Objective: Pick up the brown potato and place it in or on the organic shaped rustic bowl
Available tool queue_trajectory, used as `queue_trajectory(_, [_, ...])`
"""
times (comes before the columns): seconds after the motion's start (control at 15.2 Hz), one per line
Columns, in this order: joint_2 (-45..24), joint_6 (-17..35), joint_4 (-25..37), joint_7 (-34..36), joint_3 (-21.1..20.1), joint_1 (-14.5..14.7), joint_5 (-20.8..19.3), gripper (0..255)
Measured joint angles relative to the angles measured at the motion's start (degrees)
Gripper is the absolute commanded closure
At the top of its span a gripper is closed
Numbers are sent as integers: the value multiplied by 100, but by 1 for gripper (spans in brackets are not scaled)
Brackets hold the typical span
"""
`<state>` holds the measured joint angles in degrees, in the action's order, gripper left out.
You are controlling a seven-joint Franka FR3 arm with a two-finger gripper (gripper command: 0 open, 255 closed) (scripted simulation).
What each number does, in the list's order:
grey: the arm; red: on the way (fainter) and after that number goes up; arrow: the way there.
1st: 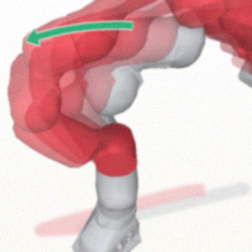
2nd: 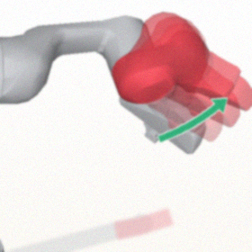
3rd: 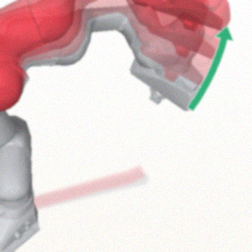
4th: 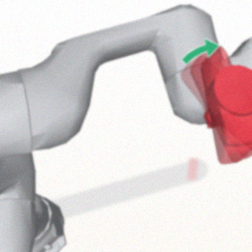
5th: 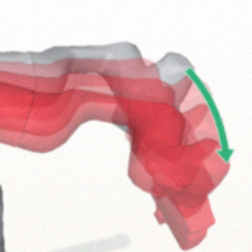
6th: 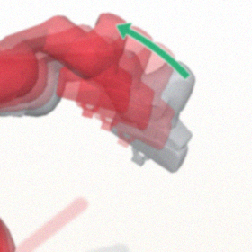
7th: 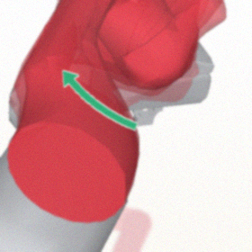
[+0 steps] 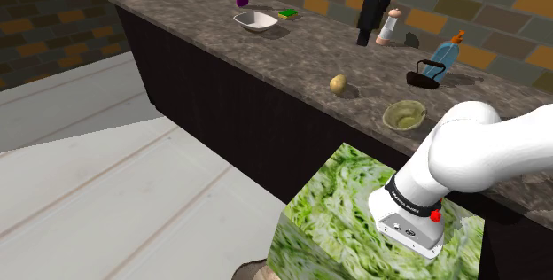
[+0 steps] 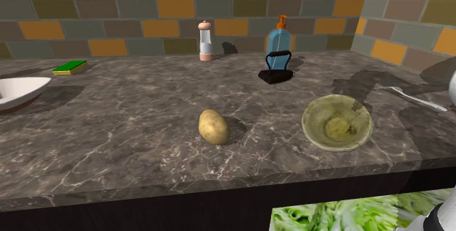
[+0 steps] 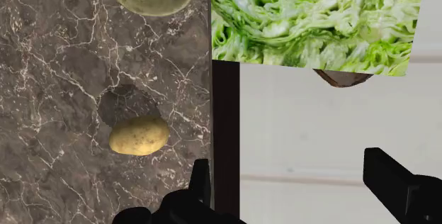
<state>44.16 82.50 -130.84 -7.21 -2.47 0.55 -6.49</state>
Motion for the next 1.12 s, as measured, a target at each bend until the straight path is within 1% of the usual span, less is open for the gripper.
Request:
queue_trajectory(0.13, [-25,79,-50,93,3,-45,8,0])
queue_trajectory(0.4, [-308,741,-383,770,57,-392,36,0])
queue_trajectory(1.12, [-1476,2898,-1167,2783,356,-1454,30,0])
